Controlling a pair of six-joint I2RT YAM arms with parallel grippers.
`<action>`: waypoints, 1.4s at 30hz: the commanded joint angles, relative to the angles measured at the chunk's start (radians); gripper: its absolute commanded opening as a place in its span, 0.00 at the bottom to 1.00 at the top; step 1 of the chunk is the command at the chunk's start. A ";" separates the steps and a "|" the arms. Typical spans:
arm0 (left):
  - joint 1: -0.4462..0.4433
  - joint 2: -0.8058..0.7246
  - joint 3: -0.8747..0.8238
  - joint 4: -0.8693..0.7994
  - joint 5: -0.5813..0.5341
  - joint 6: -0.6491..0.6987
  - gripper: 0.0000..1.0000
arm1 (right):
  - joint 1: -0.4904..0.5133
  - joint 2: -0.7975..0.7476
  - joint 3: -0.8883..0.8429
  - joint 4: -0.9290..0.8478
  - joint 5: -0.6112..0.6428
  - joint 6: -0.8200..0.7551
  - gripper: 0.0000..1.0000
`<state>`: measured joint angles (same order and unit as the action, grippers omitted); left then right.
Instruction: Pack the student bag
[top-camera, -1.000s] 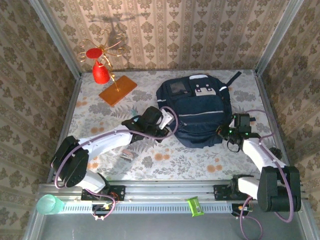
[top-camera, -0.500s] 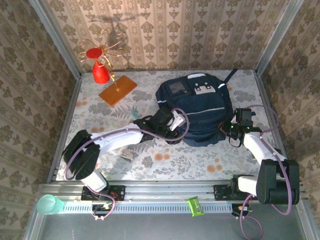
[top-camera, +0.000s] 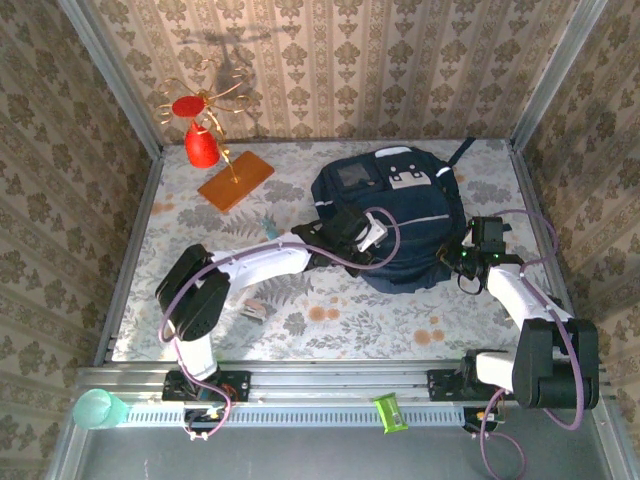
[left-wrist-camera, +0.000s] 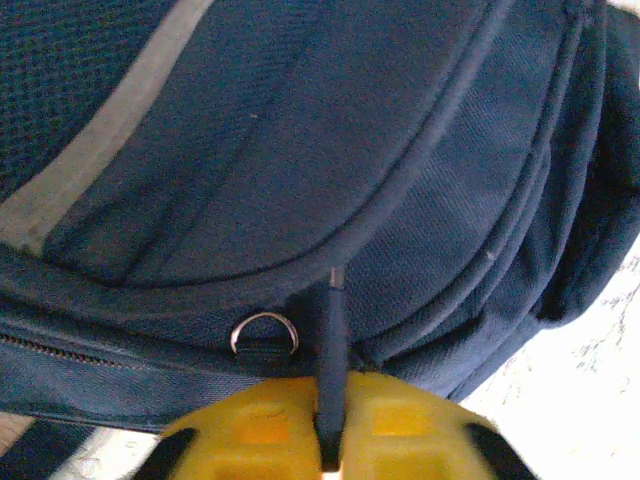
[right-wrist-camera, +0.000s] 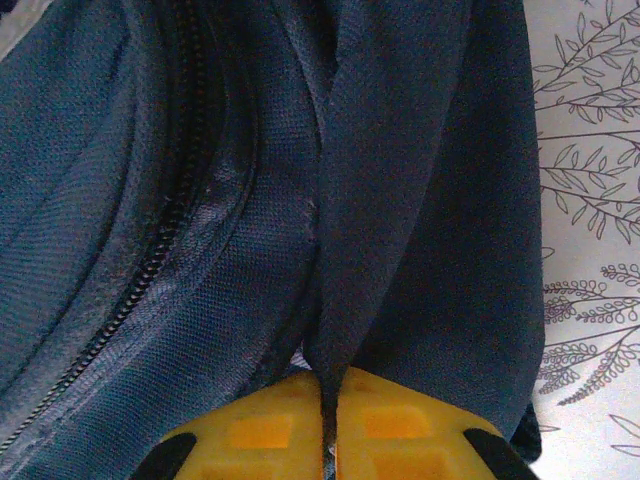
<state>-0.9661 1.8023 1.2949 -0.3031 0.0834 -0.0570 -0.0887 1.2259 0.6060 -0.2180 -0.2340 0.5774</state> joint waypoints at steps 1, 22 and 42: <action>0.017 -0.007 0.017 -0.007 0.042 0.011 0.00 | 0.004 -0.030 0.006 -0.017 0.005 -0.015 0.23; 0.015 -0.081 -0.114 0.101 0.087 -0.006 0.00 | 0.188 -0.060 -0.135 0.269 0.103 0.287 0.30; 0.201 -0.061 -0.070 0.015 -0.088 0.092 0.07 | 0.095 -0.108 -0.141 0.117 0.093 0.040 0.00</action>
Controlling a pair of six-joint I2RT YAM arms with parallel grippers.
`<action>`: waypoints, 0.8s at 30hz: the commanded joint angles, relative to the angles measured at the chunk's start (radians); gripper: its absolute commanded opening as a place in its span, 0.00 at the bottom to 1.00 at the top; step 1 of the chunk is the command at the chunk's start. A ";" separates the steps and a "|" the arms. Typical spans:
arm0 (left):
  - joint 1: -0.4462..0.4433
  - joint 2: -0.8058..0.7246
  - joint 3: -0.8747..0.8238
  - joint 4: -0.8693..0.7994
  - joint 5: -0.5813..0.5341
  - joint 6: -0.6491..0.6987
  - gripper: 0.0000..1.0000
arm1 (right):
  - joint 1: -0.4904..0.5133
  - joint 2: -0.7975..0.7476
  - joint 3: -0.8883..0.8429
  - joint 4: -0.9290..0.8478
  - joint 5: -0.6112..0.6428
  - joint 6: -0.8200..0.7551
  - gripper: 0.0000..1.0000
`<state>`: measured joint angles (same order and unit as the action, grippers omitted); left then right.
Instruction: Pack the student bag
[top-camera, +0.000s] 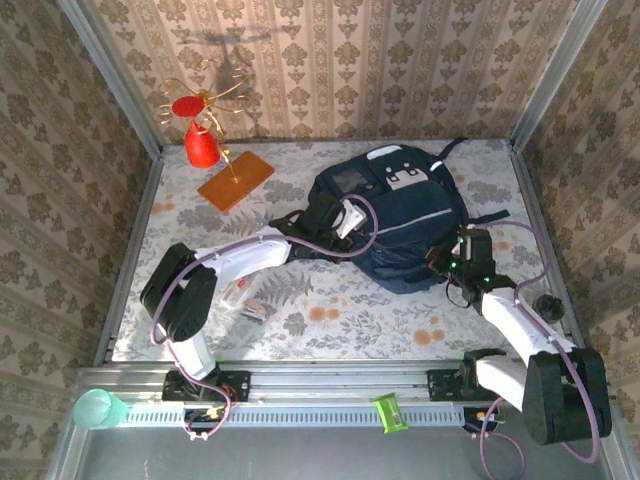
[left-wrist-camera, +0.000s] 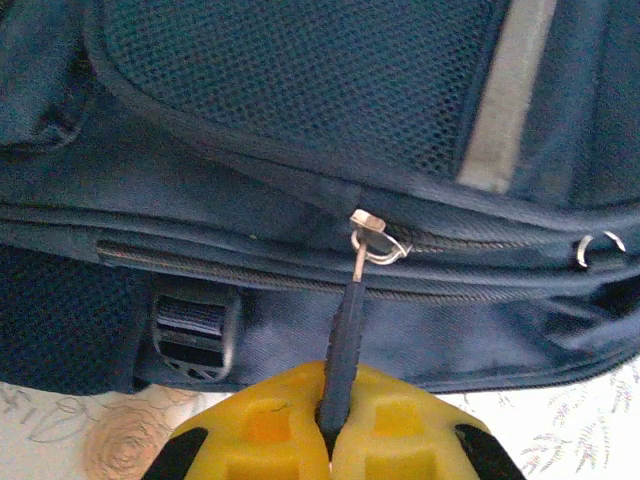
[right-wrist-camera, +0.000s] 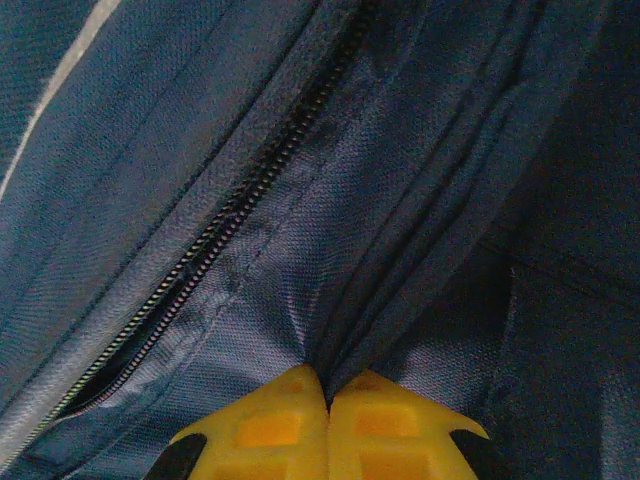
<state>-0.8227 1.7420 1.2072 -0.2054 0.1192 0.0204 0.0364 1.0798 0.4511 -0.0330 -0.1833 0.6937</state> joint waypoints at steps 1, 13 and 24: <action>0.059 -0.016 -0.001 -0.067 -0.121 0.018 0.17 | -0.026 0.046 0.025 -0.065 0.003 -0.088 0.00; 0.190 -0.313 -0.275 -0.162 -0.345 -0.258 0.62 | 0.425 -0.010 0.183 -0.298 0.009 -0.279 0.62; 0.431 -0.628 -0.535 -0.248 -0.293 -0.384 0.83 | 0.628 0.090 0.396 -0.403 0.415 -0.765 0.92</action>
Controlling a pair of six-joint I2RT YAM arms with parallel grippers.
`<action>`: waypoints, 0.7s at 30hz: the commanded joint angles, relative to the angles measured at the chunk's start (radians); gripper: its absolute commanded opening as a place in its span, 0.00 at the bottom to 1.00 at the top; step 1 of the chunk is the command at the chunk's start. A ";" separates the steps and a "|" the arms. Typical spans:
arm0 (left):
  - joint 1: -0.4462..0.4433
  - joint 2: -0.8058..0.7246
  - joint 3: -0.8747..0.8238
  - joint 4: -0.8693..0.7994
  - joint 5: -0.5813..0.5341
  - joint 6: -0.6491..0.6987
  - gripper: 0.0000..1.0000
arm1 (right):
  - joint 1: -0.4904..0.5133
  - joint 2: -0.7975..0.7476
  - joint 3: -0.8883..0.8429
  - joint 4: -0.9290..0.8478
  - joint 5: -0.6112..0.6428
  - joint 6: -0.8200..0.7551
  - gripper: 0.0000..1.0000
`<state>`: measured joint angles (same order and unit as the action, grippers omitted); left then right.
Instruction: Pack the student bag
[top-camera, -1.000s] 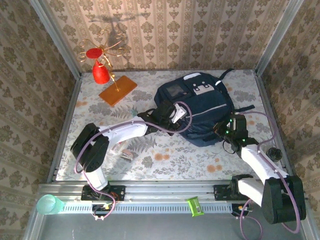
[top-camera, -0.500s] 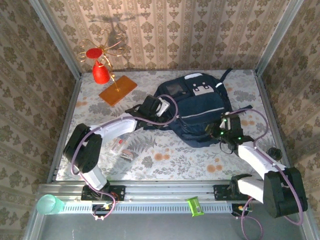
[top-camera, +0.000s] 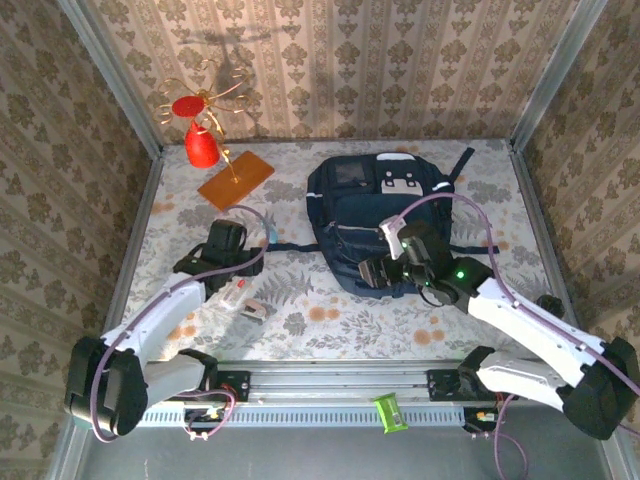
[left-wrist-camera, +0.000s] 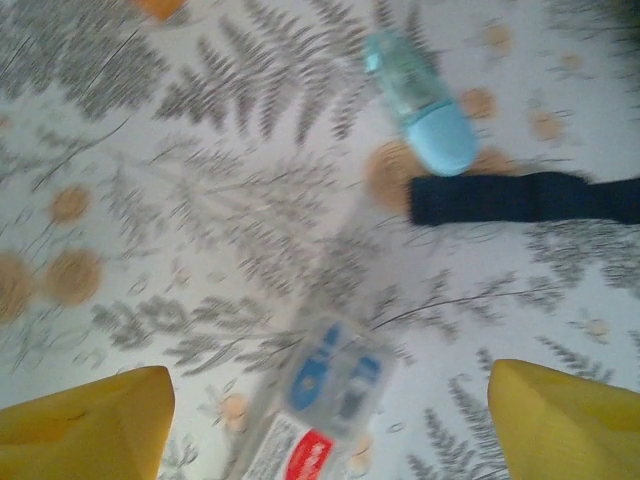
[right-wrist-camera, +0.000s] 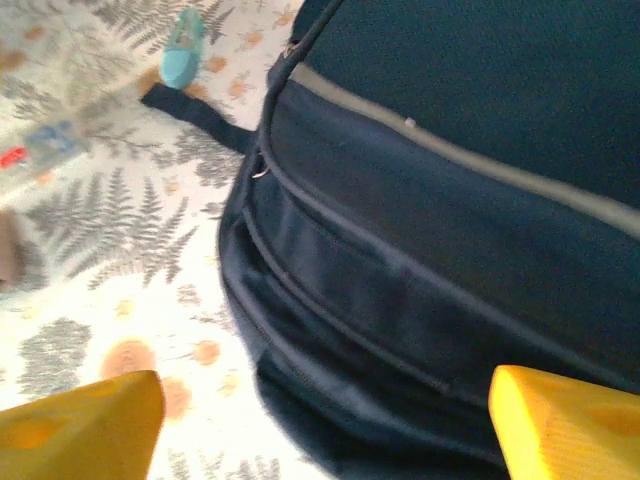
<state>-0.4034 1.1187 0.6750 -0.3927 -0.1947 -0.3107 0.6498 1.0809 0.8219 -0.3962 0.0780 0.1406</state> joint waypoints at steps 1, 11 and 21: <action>0.018 -0.003 -0.002 -0.072 0.023 -0.059 0.83 | 0.019 0.126 0.040 -0.029 0.195 -0.246 0.93; 0.080 -0.042 -0.038 -0.126 0.069 -0.102 0.87 | -0.085 0.369 0.169 0.101 0.216 -0.404 0.74; 0.083 -0.013 -0.080 -0.120 0.121 -0.156 0.94 | -0.137 0.420 0.333 -0.018 0.081 -0.361 0.43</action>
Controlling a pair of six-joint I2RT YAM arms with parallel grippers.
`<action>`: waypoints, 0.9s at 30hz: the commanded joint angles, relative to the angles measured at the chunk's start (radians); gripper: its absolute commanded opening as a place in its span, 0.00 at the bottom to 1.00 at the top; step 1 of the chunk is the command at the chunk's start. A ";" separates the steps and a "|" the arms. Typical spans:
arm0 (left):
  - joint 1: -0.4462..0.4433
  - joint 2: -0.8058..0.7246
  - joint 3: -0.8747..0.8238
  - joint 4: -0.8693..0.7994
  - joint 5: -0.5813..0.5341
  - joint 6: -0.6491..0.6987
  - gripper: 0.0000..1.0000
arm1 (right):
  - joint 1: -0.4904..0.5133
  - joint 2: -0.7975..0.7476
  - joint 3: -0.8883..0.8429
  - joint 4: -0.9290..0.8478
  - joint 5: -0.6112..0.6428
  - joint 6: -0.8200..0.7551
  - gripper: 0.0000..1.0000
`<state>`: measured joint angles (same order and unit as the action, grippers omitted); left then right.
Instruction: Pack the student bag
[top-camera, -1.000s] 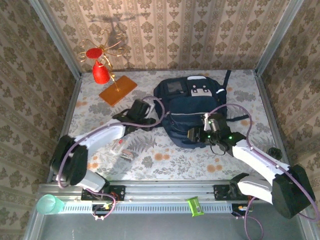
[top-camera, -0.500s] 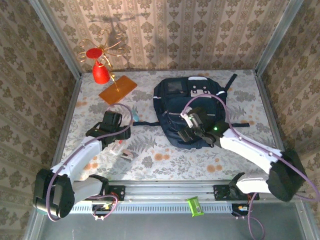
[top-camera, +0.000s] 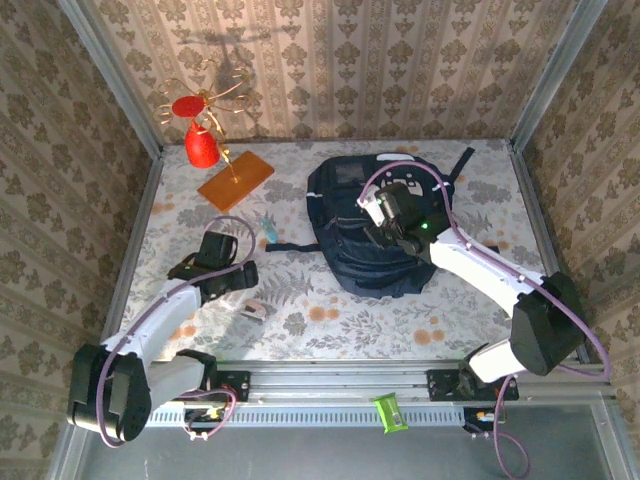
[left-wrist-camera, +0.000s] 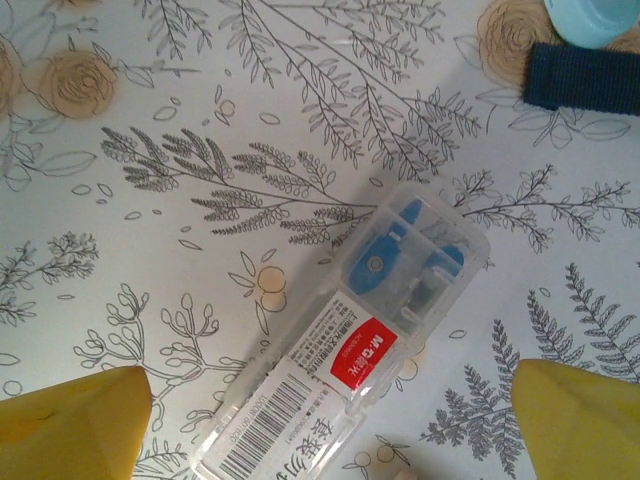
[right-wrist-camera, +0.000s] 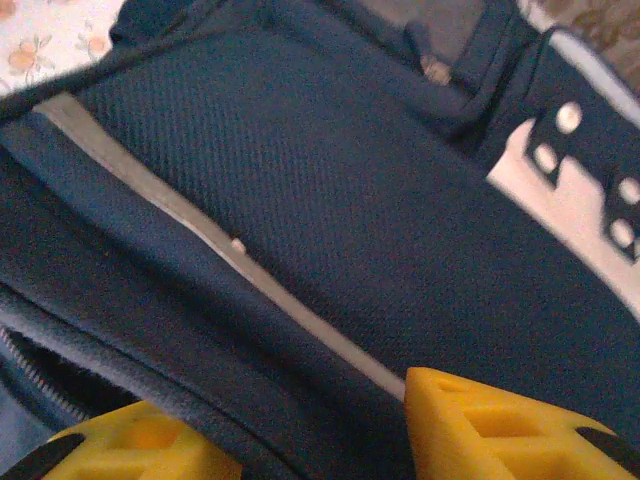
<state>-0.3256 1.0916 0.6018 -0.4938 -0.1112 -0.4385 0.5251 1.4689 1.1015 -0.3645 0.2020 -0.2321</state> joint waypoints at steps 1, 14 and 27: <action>0.005 0.022 -0.005 -0.019 0.048 -0.026 0.94 | -0.015 0.036 0.067 -0.063 -0.057 0.020 0.40; -0.001 0.324 0.056 0.038 0.049 0.010 0.91 | -0.023 0.047 0.082 -0.047 -0.147 0.091 0.14; 0.002 0.324 0.074 0.126 0.100 0.032 0.29 | -0.044 0.067 0.226 -0.148 -0.237 0.195 0.00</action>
<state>-0.3237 1.4315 0.6933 -0.4629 -0.0635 -0.4072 0.4908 1.5173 1.2381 -0.4946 0.0498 -0.1238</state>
